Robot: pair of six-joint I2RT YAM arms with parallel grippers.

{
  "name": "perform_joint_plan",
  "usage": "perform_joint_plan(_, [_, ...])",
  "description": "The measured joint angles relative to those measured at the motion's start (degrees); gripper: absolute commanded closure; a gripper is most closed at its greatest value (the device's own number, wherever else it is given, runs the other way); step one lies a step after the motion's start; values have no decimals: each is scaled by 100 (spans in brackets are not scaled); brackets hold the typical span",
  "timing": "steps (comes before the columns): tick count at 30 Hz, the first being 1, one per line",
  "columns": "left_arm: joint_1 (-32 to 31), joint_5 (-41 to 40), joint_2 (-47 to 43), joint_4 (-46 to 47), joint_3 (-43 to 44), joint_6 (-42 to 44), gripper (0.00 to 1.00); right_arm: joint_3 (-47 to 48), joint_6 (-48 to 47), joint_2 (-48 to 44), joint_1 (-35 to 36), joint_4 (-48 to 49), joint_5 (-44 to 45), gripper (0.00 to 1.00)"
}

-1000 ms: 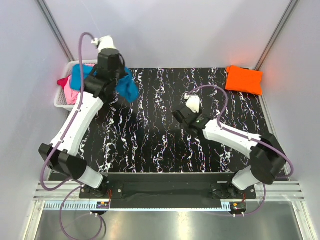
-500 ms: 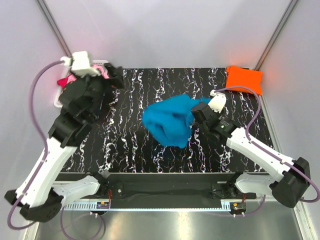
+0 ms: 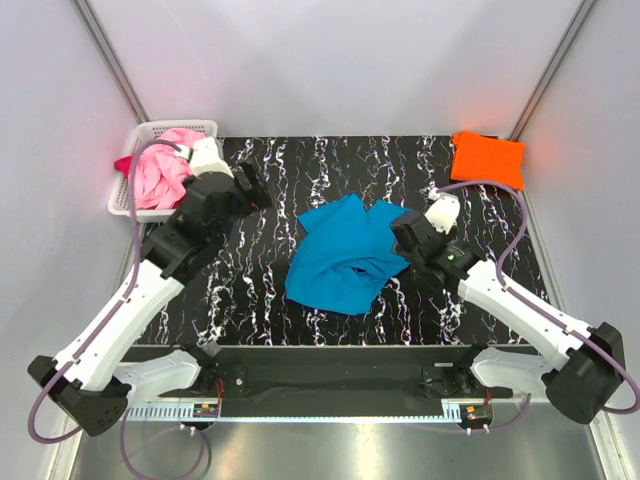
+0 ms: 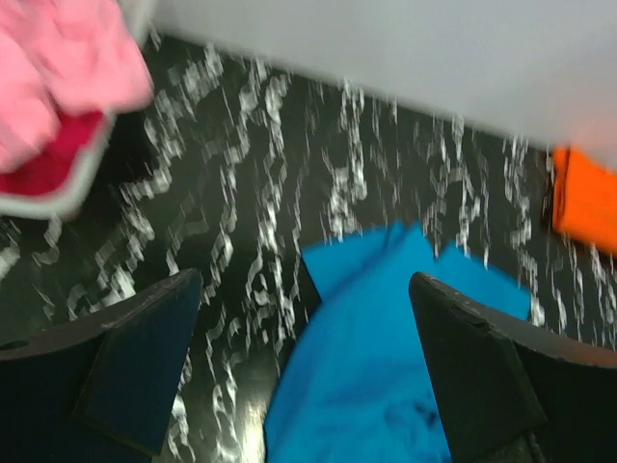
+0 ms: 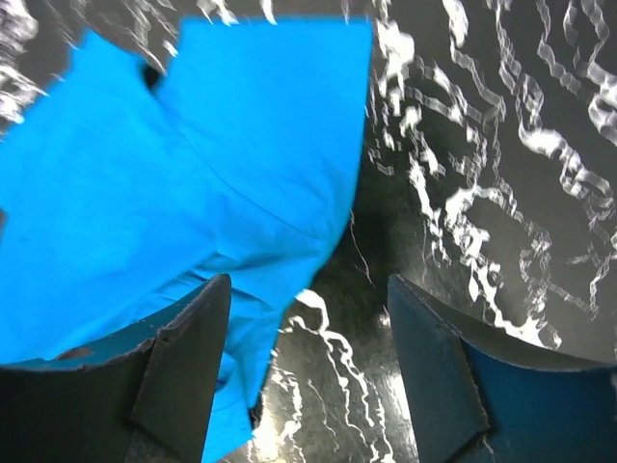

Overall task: Fold and stack the t-shirts
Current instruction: Move the tshirt to the center of the board

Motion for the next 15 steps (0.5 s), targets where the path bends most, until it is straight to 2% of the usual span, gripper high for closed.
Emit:
perform_joint_plan(3, [0, 549, 59, -177, -485, -492, 8, -413, 42, 4, -459, 133, -428, 27])
perform_joint_plan(8, [0, 1215, 188, -389, -1010, -1014, 9, -1078, -258, 306, -1864, 638, -1513, 29])
perform_joint_plan(15, [0, 1617, 295, -442, -1235, -1204, 10, -796, -975, 1397, -2903, 1598, -2747, 36])
